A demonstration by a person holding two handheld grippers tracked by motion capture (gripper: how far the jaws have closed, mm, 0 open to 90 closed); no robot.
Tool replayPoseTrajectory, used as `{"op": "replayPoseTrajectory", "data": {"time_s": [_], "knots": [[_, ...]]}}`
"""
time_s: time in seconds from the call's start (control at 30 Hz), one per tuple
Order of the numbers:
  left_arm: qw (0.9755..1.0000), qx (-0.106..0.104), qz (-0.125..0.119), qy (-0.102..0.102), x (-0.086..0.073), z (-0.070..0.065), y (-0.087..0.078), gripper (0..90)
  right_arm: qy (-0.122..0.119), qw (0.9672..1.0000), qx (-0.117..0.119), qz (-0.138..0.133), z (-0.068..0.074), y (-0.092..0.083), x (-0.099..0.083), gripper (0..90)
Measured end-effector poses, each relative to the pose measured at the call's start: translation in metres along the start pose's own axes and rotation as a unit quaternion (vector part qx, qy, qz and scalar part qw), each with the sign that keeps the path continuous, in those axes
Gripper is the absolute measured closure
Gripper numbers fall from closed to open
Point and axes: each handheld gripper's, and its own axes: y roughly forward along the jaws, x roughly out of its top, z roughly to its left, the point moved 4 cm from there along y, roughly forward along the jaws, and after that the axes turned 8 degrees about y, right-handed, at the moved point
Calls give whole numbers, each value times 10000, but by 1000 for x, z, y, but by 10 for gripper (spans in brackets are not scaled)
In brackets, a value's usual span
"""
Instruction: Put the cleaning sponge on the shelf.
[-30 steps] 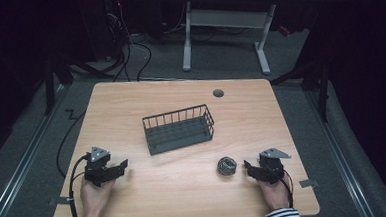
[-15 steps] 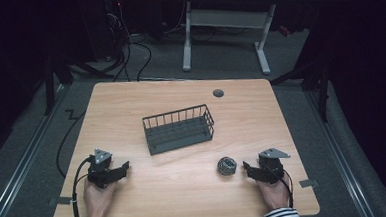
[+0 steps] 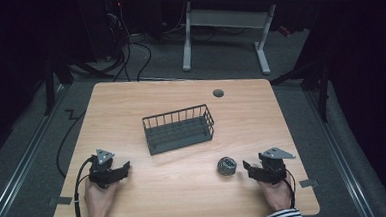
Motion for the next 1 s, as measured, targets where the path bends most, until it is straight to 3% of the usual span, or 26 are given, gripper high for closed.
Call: {"op": "replayPoseTrajectory", "data": {"time_s": [0.5, 0.77, 1.0], "knots": [[10000, -12, 11, 4, 0, 0, 0, 261, -301, 9982, 502, -155, 24, -15, 14, 282], [10000, -13, 12, 4, 0, 0, 0, 258, -497, 9952, 834, -78, 43, -14, 18, 272], [10000, -14, 14, 1, 0, 0, 0, 257, -600, 9934, 977, -4, 55, -8, 20, 270]]}}
